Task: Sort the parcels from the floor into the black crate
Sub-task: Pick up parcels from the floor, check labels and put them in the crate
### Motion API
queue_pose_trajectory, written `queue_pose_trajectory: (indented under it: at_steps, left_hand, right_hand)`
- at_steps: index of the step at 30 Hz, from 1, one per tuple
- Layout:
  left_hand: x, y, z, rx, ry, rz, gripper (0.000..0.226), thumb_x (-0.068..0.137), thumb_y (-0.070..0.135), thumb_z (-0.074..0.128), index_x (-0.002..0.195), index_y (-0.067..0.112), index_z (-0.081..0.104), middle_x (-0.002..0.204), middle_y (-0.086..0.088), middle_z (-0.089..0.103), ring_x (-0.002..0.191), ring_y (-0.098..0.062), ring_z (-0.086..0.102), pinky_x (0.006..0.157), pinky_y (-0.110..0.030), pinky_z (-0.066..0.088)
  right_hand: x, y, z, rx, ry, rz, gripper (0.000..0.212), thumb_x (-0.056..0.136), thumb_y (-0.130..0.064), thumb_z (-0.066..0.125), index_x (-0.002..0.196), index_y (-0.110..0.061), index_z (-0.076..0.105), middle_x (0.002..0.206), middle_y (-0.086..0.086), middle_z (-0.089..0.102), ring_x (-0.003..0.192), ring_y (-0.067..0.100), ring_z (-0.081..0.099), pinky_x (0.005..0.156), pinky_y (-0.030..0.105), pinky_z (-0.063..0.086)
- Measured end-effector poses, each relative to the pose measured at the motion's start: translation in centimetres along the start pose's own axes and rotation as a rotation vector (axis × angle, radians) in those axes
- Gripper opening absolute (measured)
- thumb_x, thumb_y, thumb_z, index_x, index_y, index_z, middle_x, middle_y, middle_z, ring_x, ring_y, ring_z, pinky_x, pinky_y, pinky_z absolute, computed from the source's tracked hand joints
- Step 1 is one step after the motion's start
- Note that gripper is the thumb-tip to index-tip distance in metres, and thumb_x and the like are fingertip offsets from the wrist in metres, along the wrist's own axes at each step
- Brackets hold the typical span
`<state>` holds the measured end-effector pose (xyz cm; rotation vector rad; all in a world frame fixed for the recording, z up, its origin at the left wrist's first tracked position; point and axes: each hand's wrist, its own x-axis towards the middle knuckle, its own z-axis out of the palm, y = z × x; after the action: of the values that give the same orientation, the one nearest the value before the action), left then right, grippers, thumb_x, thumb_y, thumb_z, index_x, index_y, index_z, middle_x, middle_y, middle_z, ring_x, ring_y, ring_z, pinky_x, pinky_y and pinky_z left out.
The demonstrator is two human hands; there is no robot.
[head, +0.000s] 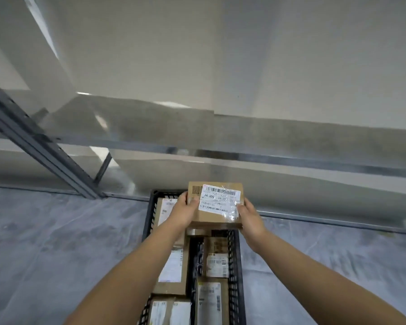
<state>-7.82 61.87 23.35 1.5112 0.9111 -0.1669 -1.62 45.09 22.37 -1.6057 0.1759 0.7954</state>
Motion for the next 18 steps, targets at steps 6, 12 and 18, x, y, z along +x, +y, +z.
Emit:
queue_pose_trajectory:
  at_steps: [6, 12, 18]
  left_hand:
    - [9.2, -8.8, 2.4, 0.046, 0.213, 0.048, 0.042, 0.1, 0.036, 0.035, 0.136, 0.016, 0.042, 0.136, -0.009, 0.05, 0.121, -0.03, 0.049, 0.102, -0.039, 0.04]
    - [11.3, -11.0, 2.9, 0.216, 0.297, 0.154, 0.047, 0.097, 0.04, 0.039, 0.136, 0.014, 0.044, 0.13, -0.007, 0.056, 0.117, -0.027, 0.052, 0.095, -0.035, 0.043]
    - [11.2, -11.0, 4.4, 0.359, 0.426, 0.184, 0.047, 0.099, 0.037, 0.036, 0.142, 0.016, 0.038, 0.12, -0.008, 0.061, 0.108, -0.028, 0.057, 0.08, -0.031, 0.043]
  right_hand:
    - [7.4, 7.0, 2.4, -0.33, 0.105, -0.241, 0.045, 0.1, -0.029, 0.037, 0.145, -0.025, 0.034, 0.134, 0.004, 0.053, 0.118, 0.021, 0.054, 0.103, 0.032, 0.043]
    - [9.5, 9.7, 4.1, -0.381, 0.275, -0.295, 0.034, 0.101, -0.022, 0.032, 0.131, -0.017, 0.046, 0.12, 0.006, 0.061, 0.091, 0.014, 0.055, 0.075, 0.02, 0.037]
    - [10.3, 10.3, 4.7, -0.535, 0.417, -0.249, 0.028, 0.1, -0.02, 0.031, 0.116, -0.008, 0.052, 0.106, 0.01, 0.064, 0.077, 0.017, 0.053, 0.052, 0.023, 0.032]
